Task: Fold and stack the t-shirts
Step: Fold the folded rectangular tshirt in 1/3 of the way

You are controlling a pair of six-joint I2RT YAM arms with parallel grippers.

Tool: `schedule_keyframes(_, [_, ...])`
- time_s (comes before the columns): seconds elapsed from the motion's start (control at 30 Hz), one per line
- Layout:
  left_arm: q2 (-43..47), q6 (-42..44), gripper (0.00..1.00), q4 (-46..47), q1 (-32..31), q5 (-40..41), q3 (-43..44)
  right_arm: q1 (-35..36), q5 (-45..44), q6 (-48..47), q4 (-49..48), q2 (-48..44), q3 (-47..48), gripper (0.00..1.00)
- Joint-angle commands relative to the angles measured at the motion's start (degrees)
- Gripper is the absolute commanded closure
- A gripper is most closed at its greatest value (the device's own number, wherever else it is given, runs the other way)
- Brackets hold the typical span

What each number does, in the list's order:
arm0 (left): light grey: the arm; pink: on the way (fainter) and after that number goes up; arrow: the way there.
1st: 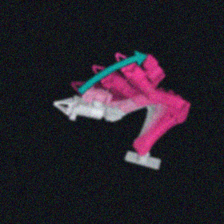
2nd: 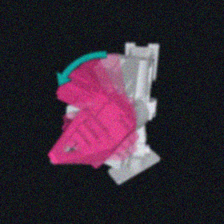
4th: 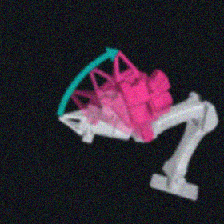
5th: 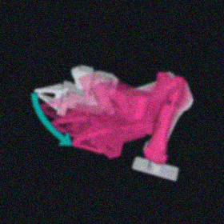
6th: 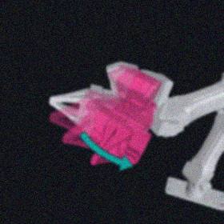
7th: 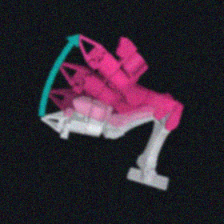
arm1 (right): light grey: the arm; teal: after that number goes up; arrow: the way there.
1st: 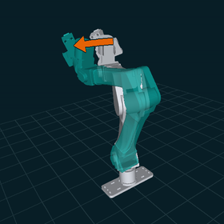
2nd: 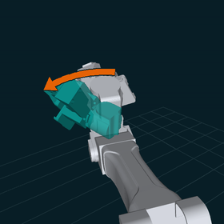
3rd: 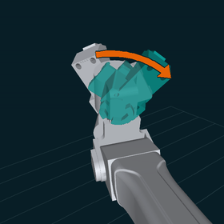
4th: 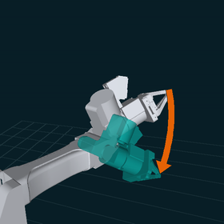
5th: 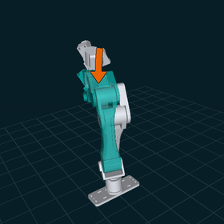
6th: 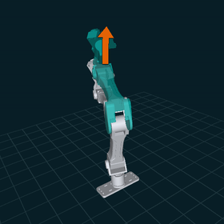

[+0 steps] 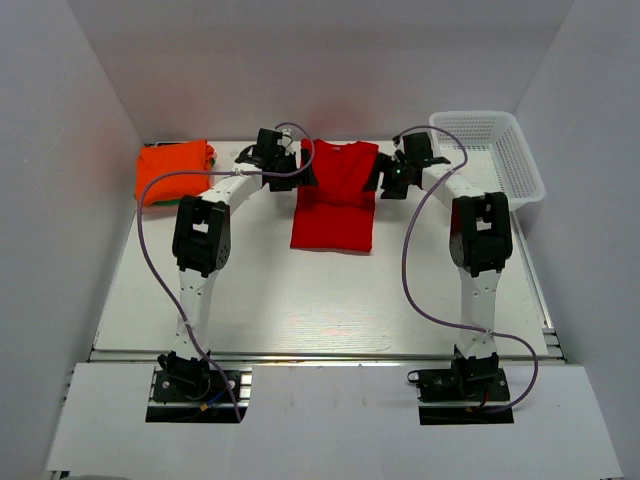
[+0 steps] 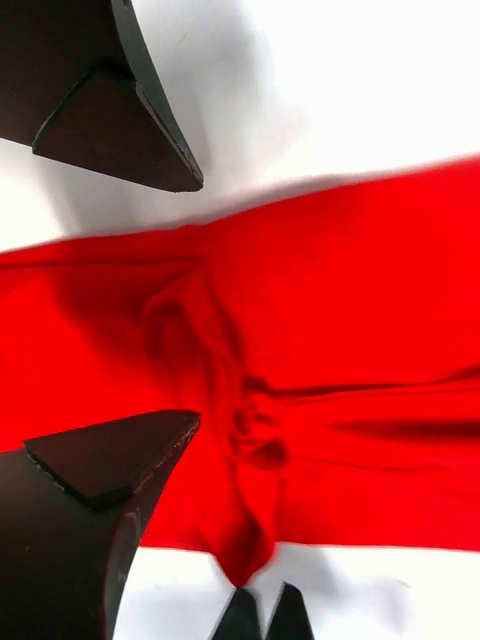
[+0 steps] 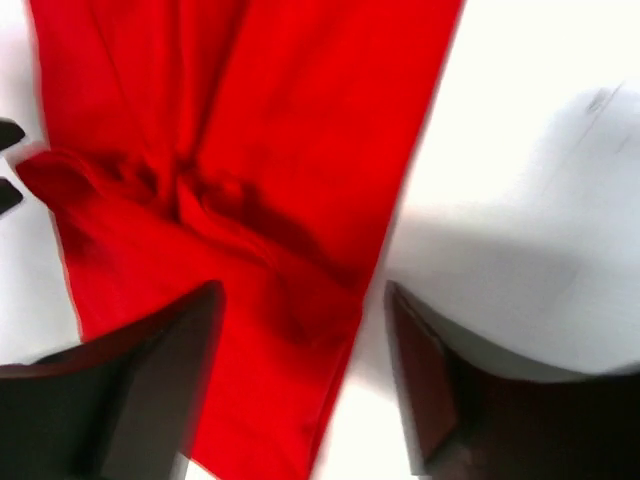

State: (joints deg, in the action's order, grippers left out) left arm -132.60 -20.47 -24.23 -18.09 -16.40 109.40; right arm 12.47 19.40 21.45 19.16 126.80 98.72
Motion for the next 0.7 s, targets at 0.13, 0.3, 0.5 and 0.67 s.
schedule_keyframes(0.13, [8.0, 0.0, 0.00, 3.2, 3.1, -5.6, -5.7, -0.5, 1.3, -5.6, -2.9, -8.4, -2.6, 0.10])
schedule_keyframes(0.3, [16.2, 1.4, 0.00, 6.1, 2.4, -8.1, -17.5, 1.2, 9.1, -8.3, -4.7, -13.9, -10.4, 0.10])
schedule_keyframes(0.5, [25.2, 2.5, 0.00, 15.3, 1.2, -19.1, -34.3, 7.0, 10.8, -9.8, -6.1, -13.7, -13.1, 0.10])
schedule_keyframes(0.67, [30.0, 2.5, 0.00, 16.1, 0.6, -19.8, -44.2, 10.1, 11.3, -8.2, -7.3, -8.0, -9.0, 0.10])
